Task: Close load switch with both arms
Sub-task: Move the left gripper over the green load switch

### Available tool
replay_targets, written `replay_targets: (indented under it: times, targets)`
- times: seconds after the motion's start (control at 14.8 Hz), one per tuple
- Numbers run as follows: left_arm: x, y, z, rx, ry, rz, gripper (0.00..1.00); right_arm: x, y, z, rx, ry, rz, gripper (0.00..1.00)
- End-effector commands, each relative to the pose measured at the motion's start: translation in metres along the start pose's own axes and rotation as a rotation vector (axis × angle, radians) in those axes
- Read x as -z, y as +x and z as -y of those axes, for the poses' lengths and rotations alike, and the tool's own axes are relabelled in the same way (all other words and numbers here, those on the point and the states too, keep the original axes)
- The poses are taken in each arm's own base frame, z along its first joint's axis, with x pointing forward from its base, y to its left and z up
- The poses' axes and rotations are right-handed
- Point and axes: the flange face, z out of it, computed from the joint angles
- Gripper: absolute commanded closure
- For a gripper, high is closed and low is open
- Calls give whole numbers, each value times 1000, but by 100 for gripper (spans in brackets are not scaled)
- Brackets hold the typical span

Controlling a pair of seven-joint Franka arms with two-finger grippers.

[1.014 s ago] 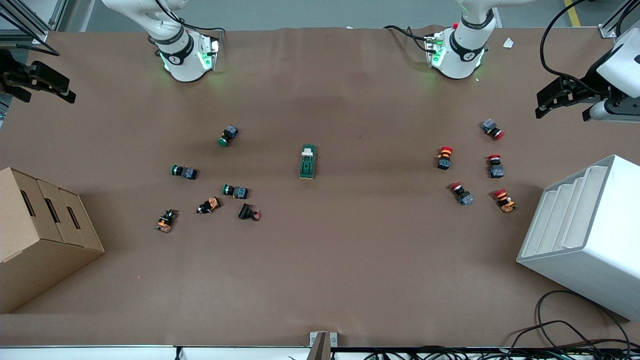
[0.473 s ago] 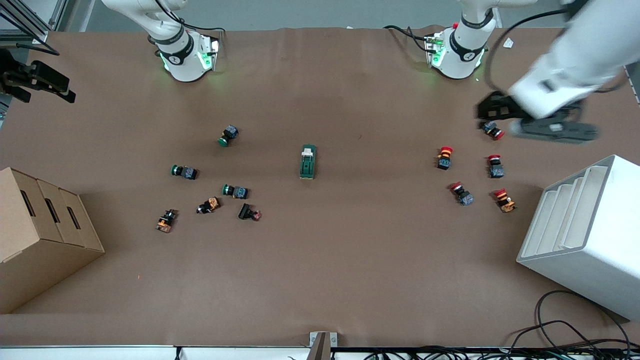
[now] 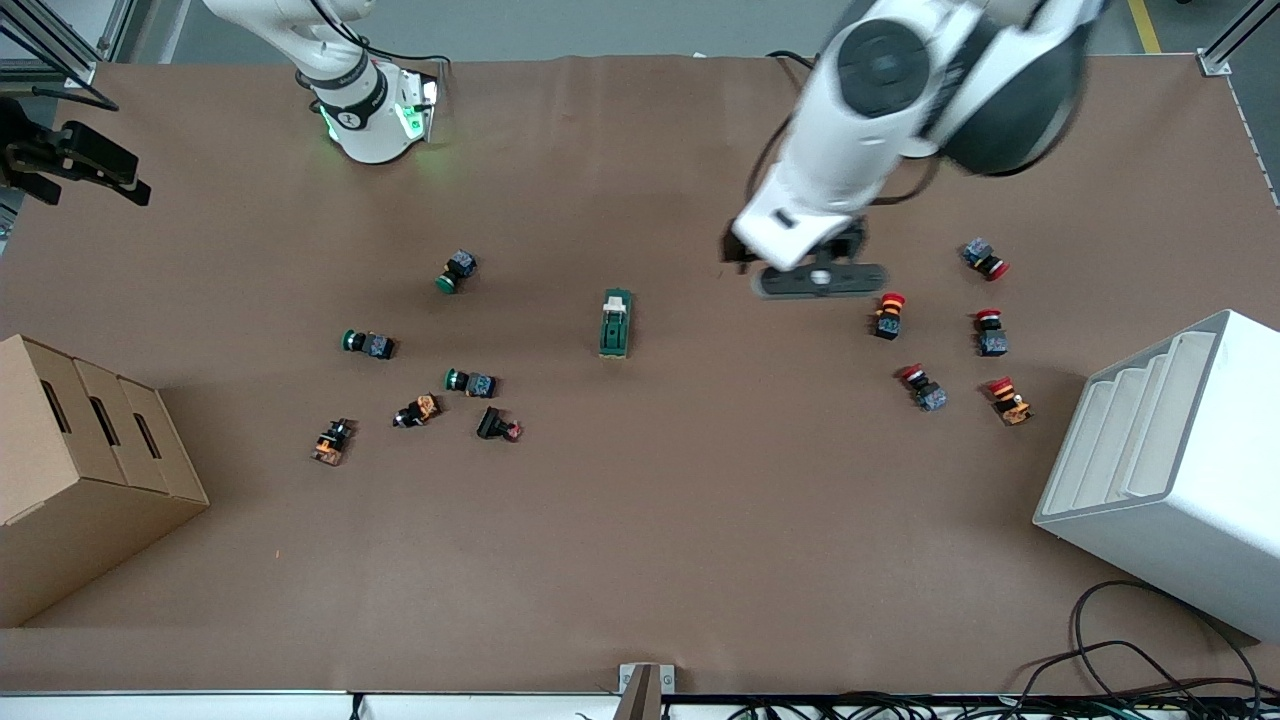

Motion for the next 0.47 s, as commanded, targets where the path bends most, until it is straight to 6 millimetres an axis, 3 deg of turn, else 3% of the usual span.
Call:
replay_targets:
  times: [0.0,0.2,0.41]
  targets:
    - [-49,-47,-63,109,1,-50,0,2,-9,-2,10,-6,-5,0]
    - [-130,-90,-121,222,66,-115,0,2,-9,-2,10,-7,-5,0]
    - [-183,-126,-161,289,42,-187,0,1,-9,-1,14,-28,-5,0]
